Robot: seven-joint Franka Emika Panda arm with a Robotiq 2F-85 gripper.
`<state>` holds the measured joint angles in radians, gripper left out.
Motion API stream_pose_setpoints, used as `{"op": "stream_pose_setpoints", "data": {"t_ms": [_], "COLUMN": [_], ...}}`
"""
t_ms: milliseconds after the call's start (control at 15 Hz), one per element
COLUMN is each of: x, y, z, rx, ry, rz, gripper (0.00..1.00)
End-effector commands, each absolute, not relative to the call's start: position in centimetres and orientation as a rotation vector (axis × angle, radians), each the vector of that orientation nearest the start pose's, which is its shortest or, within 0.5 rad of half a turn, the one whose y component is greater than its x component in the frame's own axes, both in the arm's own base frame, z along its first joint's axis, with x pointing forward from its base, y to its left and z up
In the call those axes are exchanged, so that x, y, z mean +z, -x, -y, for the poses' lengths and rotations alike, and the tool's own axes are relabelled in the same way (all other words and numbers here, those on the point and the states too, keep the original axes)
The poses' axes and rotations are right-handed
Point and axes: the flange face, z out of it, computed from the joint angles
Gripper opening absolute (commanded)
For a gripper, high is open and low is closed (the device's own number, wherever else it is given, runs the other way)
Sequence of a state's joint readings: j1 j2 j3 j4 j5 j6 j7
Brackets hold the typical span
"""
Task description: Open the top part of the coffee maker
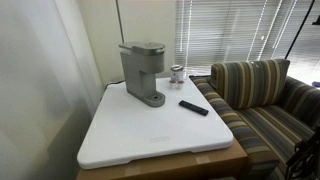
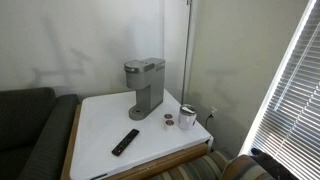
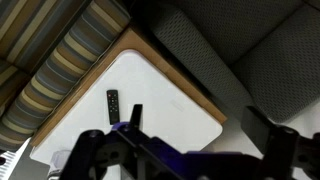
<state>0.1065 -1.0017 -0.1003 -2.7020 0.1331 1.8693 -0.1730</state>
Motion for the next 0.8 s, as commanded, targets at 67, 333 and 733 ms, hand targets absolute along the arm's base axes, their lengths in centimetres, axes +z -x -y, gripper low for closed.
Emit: {"op": "stream_pose_setpoints", "data": {"t_ms": [67, 333, 733], "x": [51.5, 51.5, 51.2], "y": [-27.5, -27.5, -29.1], "z": [-0.9, -0.9, -2.9], "rx": [-0.261, -0.261, -0.43], "ry": [2.913, 2.913, 2.856], "rz": [0.277, 0.277, 0.052], "gripper": [1.0, 1.0, 1.0]}}
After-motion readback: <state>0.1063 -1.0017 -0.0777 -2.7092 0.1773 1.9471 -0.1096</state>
